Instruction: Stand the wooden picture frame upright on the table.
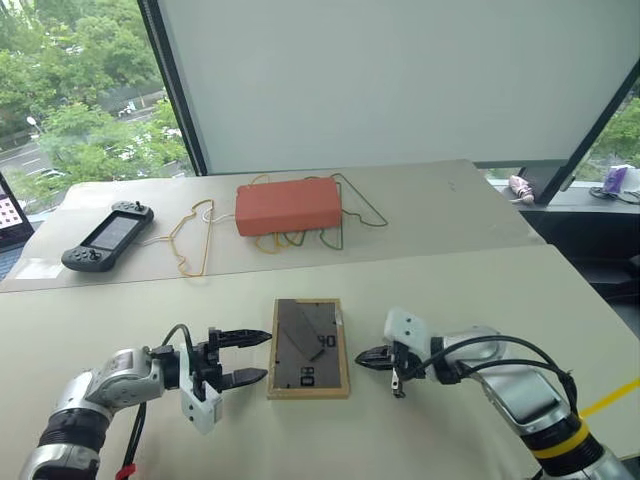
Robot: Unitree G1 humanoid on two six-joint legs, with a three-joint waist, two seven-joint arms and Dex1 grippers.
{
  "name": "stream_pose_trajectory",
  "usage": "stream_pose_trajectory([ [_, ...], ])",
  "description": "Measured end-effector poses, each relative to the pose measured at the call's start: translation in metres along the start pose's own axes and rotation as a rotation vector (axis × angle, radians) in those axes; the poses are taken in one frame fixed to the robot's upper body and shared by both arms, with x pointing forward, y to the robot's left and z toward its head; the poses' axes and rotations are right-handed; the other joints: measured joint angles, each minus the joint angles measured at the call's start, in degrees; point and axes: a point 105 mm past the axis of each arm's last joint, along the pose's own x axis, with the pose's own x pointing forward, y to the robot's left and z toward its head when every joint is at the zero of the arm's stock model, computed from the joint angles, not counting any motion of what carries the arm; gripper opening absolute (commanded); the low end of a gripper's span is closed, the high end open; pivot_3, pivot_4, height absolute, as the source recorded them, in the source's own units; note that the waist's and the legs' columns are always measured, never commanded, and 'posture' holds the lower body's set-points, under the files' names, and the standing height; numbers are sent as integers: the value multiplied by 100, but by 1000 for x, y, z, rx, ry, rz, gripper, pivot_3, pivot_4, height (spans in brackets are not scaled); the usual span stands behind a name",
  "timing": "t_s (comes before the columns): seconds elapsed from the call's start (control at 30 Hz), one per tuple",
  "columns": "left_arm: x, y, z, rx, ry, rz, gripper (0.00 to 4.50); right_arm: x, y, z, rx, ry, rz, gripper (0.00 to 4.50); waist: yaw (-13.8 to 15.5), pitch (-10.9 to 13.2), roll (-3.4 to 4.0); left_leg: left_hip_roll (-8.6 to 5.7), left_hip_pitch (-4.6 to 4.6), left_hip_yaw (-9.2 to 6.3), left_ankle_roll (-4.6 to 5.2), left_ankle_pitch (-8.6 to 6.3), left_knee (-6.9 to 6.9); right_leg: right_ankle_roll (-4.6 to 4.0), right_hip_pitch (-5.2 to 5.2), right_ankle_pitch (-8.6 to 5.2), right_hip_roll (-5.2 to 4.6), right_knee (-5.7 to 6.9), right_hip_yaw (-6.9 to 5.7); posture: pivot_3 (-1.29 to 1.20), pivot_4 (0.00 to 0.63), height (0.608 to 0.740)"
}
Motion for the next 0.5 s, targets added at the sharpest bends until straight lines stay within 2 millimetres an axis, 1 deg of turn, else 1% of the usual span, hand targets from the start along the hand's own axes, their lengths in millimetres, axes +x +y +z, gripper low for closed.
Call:
stream_pose_trajectory([
  [0.23, 0, -3, -3, 14, -39, -20, 4311, 17, 8, 14, 74, 33, 79, 0, -72, -9, 13, 0, 12, 0, -2, 2, 0, 1, 4, 2, 0, 9, 0, 0, 150, 740],
  [0.37, 4, -4, -2, 20, -60, -24, 4311, 32, 22, 24, 73, 31, 150, 0, -65, -20, 32, 0, 10, 0, -7, 4, 0, 3, 4, 3, -2, 7, 0, 0, 150, 740],
  [0.43, 5, -4, -1, 19, -66, -12, 4311, 35, 27, 26, 66, 31, 166, 0, -54, -22, 35, 0, 9, 0, -9, 5, 0, 5, 3, 4, -2, 6, 0, 0, 150, 740],
  [0.5, 3, -3, -2, 20, -62, -3, 4311, 35, 28, 26, 67, 30, 166, 0, -56, -22, 35, 0, 8, 0, -9, 5, 0, 6, 2, 4, -2, 5, 0, 0, 150, 740],
])
